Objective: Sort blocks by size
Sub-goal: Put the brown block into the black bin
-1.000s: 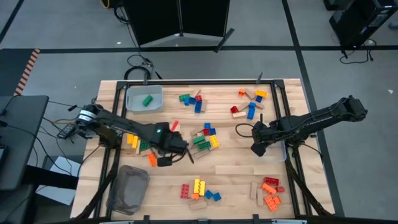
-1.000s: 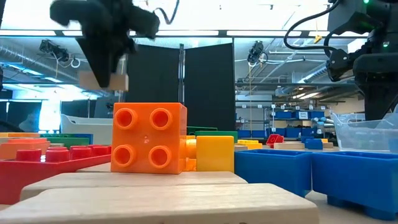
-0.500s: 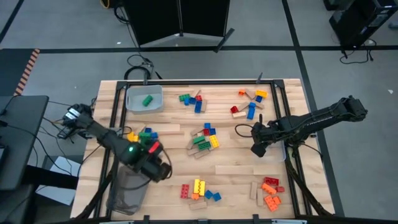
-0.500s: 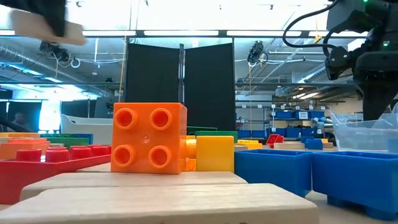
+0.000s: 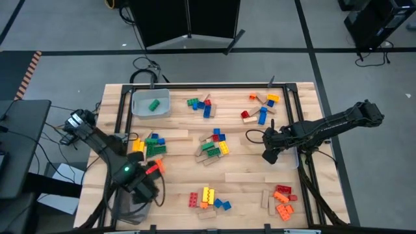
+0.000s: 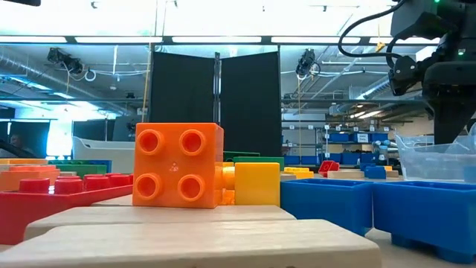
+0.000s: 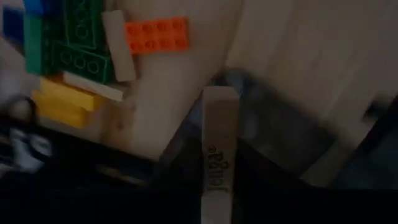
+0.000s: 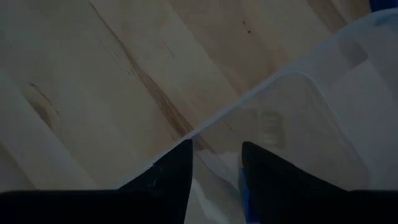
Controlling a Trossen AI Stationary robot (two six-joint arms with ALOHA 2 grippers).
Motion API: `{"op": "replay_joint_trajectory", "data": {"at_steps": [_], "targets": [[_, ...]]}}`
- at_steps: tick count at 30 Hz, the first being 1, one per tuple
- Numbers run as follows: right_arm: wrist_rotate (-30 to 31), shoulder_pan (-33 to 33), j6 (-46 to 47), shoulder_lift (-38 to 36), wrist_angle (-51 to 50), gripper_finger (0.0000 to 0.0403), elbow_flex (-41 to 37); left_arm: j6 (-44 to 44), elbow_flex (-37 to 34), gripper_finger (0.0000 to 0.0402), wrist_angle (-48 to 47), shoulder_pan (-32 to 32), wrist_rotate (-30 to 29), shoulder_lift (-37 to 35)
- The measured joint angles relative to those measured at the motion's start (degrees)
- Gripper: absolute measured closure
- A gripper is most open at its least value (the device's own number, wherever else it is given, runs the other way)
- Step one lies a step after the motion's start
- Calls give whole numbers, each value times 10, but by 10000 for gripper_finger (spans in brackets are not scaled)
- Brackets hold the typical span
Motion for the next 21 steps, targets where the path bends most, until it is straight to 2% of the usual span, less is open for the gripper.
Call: {"op": "replay_joint_trajectory", "data": {"at_steps": [2,5,8,15,21], "targets": [[0,0,9,0,0,249,0,55,0,337,-17,-14,-4,0],[0,0,20,0,0,249,0,89,-16,328,-11,-27,-13,0],[0,0,33,0,1,249,0,89,-45,335,12,-41,-13,0],[0,0,51,0,4,249,0,92,-133,339,131,-60,-19,0],[0,0,51,0,6,249,0,122,-198,339,181,-61,12,0]]}}
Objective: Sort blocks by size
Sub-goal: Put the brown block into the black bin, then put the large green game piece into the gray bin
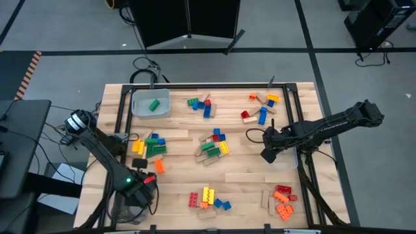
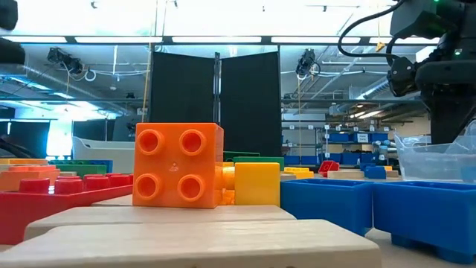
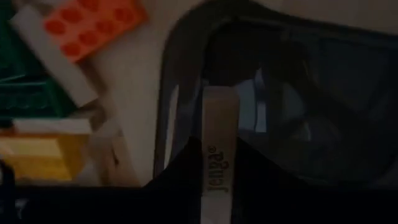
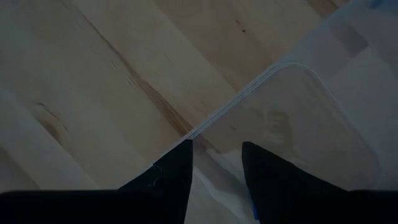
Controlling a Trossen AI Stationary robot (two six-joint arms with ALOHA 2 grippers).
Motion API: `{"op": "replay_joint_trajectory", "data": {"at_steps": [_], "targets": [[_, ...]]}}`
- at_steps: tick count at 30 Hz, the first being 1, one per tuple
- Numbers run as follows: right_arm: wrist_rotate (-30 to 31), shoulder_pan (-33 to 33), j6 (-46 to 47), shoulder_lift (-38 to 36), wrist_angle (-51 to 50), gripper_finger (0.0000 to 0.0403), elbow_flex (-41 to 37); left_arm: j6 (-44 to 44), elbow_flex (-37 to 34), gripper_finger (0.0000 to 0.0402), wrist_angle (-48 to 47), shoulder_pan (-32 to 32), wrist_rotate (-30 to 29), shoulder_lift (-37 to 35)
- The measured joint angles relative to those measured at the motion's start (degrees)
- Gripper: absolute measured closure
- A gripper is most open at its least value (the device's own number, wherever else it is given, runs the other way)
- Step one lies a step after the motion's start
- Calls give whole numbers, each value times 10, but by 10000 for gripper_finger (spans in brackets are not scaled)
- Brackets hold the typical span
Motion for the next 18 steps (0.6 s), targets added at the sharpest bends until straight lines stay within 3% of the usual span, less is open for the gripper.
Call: {"op": "replay_joint_trajectory", "data": {"at_steps": [4,10,18], "targets": [[0,0,5,0,1,249,0,12,-28,336,40,0,7,0],[0,0,25,0,1,249,0,-1,-34,294,41,0,7,0],[0,0,30,0,1,249,0,-4,-32,293,40,0,7,0]]}}
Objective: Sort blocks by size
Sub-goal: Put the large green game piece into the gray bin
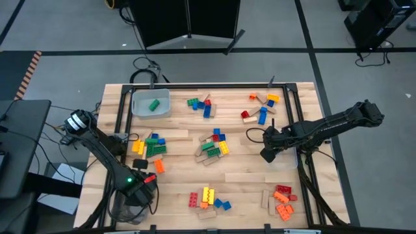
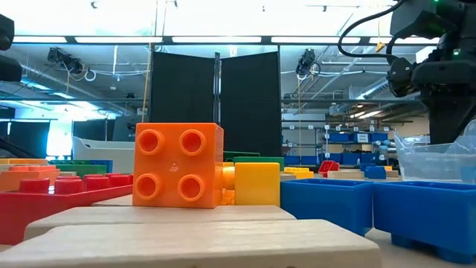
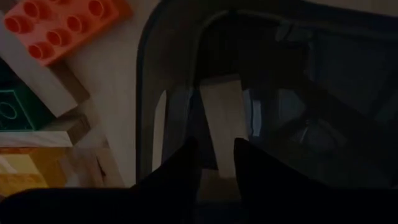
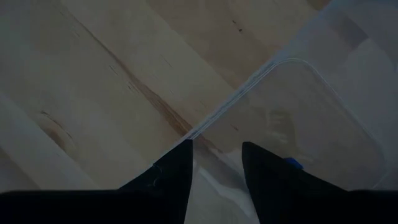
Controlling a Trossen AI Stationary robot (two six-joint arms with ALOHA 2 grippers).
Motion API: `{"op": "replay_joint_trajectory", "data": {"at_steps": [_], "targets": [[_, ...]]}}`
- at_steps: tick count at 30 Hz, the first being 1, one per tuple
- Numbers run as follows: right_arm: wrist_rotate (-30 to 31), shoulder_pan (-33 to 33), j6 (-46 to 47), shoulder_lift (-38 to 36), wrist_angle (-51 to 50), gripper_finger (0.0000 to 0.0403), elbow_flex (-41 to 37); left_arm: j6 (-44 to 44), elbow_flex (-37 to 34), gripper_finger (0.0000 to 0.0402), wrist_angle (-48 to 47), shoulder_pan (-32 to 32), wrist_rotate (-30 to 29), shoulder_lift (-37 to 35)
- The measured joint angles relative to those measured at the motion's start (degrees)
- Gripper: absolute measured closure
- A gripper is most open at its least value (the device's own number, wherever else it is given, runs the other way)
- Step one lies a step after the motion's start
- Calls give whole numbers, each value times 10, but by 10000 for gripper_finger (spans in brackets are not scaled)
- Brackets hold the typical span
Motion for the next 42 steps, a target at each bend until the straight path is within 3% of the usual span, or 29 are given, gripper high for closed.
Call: {"op": "replay_joint_trajectory", "data": {"at_steps": [7,15,22,26,32,36,42], "targets": [[-1,0,-2,0,14,249,0,-17,48,299,-45,0,-34,-1],[-4,-1,-13,-3,88,249,0,-96,140,314,-98,1,-73,-1],[-47,-3,-51,-3,84,249,24,-235,220,347,-150,11,-184,-2],[-47,-19,-61,-3,-16,249,81,-299,253,372,-178,46,-225,-2],[-11,-56,-134,-3,-143,249,187,-345,261,396,-205,133,-225,-2],[5,-89,-201,-4,-137,249,219,-336,259,398,-205,202,-225,-2],[-9,-149,-281,7,-90,252,220,-254,258,399,-183,277,-233,-2]]}}
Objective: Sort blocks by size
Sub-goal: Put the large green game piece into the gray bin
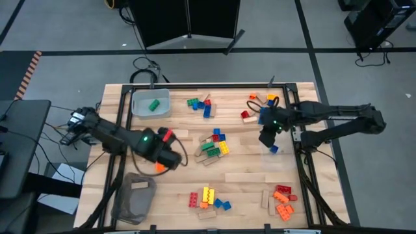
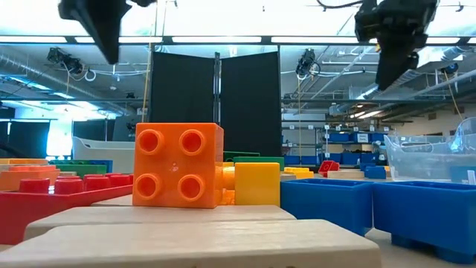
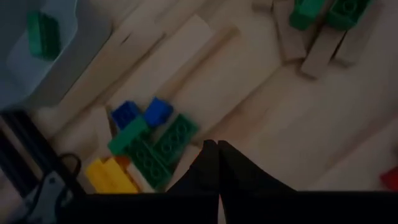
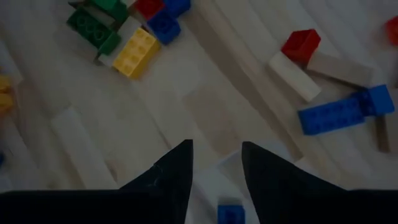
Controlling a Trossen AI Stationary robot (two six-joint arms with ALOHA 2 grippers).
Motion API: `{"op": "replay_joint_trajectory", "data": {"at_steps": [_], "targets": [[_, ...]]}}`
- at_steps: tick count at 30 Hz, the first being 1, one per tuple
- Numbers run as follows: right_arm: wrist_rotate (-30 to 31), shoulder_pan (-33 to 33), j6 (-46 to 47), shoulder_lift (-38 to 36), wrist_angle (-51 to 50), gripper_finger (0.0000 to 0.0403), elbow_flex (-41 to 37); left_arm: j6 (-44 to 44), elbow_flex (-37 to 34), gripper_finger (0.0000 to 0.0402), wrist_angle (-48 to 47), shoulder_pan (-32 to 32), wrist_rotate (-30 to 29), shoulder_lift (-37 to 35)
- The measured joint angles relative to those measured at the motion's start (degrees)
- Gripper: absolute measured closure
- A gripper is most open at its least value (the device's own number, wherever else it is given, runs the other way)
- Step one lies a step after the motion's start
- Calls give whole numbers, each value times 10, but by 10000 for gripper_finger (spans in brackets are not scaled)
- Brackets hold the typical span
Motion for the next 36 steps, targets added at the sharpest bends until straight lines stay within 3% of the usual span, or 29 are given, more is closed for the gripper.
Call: {"op": "replay_joint_trajectory", "data": {"at_steps": [11,24,36], "targets": [[-6,-50,-60,6,2,268,0,172,0,401,50,99,45,0],[-12,-52,-36,6,9,272,-1,383,-5,401,55,209,57,0],[-12,-77,35,5,93,275,-1,495,-272,399,195,324,134,-150]]}}
